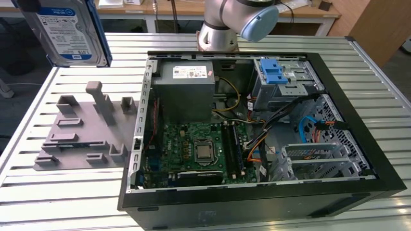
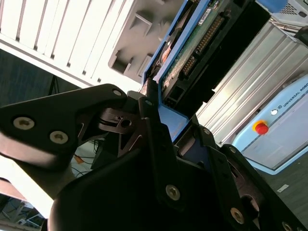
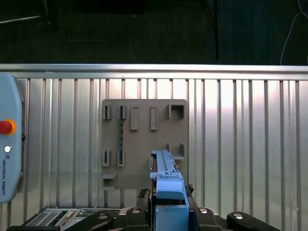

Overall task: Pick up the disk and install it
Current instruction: 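Pick up the disk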

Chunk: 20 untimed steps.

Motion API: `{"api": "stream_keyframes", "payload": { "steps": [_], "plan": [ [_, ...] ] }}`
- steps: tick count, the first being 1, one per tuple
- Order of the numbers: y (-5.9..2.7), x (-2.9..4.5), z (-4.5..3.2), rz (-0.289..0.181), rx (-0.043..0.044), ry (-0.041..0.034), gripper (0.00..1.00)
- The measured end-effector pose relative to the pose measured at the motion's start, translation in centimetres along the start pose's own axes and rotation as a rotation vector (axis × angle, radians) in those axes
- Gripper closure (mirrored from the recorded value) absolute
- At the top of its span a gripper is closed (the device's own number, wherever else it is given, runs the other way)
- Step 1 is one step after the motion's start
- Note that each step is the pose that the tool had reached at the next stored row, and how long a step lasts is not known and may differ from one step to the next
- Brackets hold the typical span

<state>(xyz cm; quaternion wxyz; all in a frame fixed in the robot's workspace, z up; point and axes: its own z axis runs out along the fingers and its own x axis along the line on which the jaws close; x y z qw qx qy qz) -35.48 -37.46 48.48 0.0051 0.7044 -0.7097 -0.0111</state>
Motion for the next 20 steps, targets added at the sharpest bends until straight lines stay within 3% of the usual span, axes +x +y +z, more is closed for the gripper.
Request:
{"api": "stream_keyframes", "payload": {
  "steps": [7, 16, 20],
  "plan": [
    [-0.41, 0.25, -0.02, 0.000, -0.0002, 0.0001, 0.64],
    [-0.52, 2.72, 0.01, 0.000, -0.0002, 0.0000, 0.64],
    [-1.31, 3.15, 0.00, 0.000, -0.0015, 0.0000, 0.64]
  ]
}}
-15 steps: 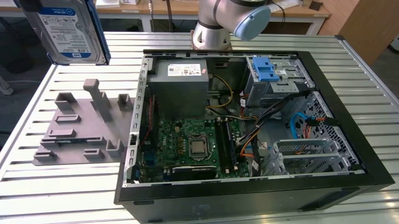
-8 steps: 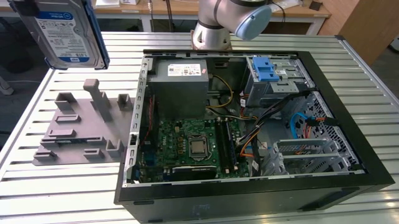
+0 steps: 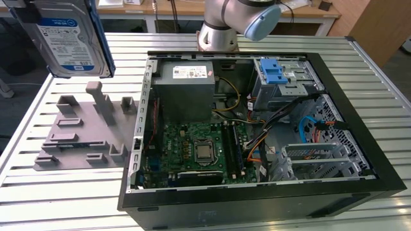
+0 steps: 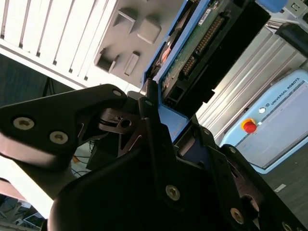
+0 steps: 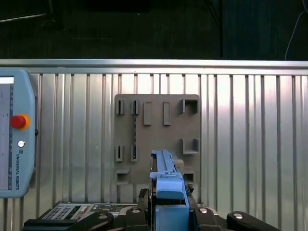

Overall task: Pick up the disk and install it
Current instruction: 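Pick up the disk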

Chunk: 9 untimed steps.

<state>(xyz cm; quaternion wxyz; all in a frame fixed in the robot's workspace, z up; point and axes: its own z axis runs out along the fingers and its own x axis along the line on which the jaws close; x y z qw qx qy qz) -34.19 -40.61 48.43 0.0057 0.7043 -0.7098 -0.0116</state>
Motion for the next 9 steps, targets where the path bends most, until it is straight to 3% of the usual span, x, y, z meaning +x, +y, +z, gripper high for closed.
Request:
{"api": "stream_keyframes", "payload": {
  "steps": [9],
  "plan": [
    [-2.24, 0.41, -0.06, 0.000, -0.0061, 0.0000, 0.64]
  ]
}}
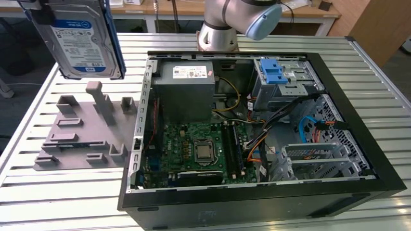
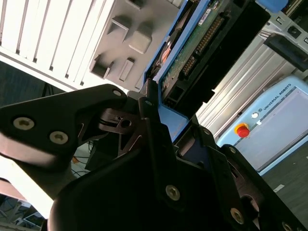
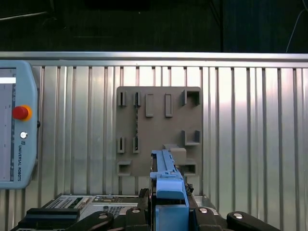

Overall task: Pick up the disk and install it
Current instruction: 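Pick up the disk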

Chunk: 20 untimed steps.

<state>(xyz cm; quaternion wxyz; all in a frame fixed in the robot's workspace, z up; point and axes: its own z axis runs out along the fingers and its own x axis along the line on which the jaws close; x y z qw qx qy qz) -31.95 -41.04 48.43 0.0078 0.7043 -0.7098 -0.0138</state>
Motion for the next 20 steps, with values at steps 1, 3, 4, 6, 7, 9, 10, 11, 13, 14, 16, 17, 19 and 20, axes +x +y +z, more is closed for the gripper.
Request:
{"api": "stream_keyframes", "payload": {
  "steps": [1, 3, 4, 6, 7, 9, 10, 11, 13, 14, 16, 17, 19, 20],
  "plan": [
    [-0.25, 0.04, -0.01, 0.000, -0.0007, 0.0000, 0.64],
    [-0.73, 0.11, -0.02, 0.000, -0.0020, 0.0000, 0.64],
    [-0.93, 0.15, -0.03, 0.000, -0.0025, 0.0000, 0.64],
    [-1.26, 0.23, -0.04, 0.000, -0.0032, 0.0000, 0.64],
    [-1.40, 0.28, -0.05, 0.000, -0.0035, 0.0001, 0.64],
    [-1.52, 0.43, -0.05, 0.000, -0.0035, 0.0001, 0.64],
    [-1.54, 0.55, -0.05, 0.000, -0.0037, 0.0001, 0.64],
    [-1.56, 0.73, -0.05, 0.000, -0.0036, 0.0001, 0.64],
    [-1.58, 1.17, -0.04, 0.000, -0.0036, 0.0001, 0.64],
    [-1.59, 1.42, -0.03, 0.000, -0.0035, 0.0000, 0.64],
    [-1.61, 1.89, -0.02, 0.000, -0.0035, 0.0001, 0.64],
    [-1.62, 2.15, -0.01, 0.000, -0.0035, 0.0001, 0.64],
    [-1.72, 2.54, 0.01, 0.000, -0.0035, 0.0002, 0.64],
    [-1.90, 2.68, 0.03, 0.000, -0.0034, 0.0003, 0.64]
  ]
}}
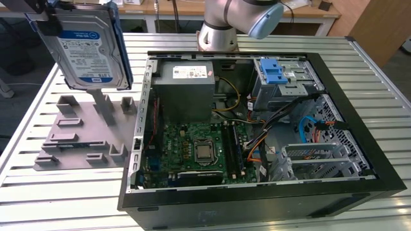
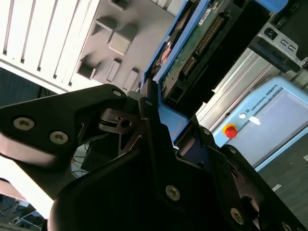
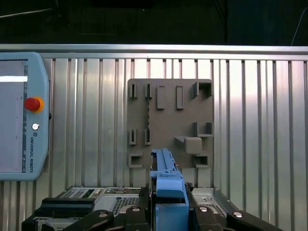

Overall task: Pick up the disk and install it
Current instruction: 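Pick up the disk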

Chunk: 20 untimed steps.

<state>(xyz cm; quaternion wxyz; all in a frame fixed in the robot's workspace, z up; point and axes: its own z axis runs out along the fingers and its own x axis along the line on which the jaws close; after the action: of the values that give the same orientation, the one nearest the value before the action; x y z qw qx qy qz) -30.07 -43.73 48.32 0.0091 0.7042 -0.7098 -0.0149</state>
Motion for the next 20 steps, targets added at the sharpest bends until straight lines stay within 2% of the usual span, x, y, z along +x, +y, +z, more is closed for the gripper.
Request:
{"api": "stream_keyframes", "payload": {
  "steps": [5, 14, 16, 20],
  "plan": [
    [-1.85, 0.27, 0.02, 0.000, 0.0000, 0.0001, 0.64],
    [-5.72, 0.45, 0.03, 0.000, -0.0001, 0.0002, 0.64],
    [-6.19, 0.55, 0.01, 0.000, 0.0007, 0.0002, 0.64],
    [-6.89, 0.83, 0.02, 0.000, 0.0096, 0.0000, 0.64]
  ]
}}
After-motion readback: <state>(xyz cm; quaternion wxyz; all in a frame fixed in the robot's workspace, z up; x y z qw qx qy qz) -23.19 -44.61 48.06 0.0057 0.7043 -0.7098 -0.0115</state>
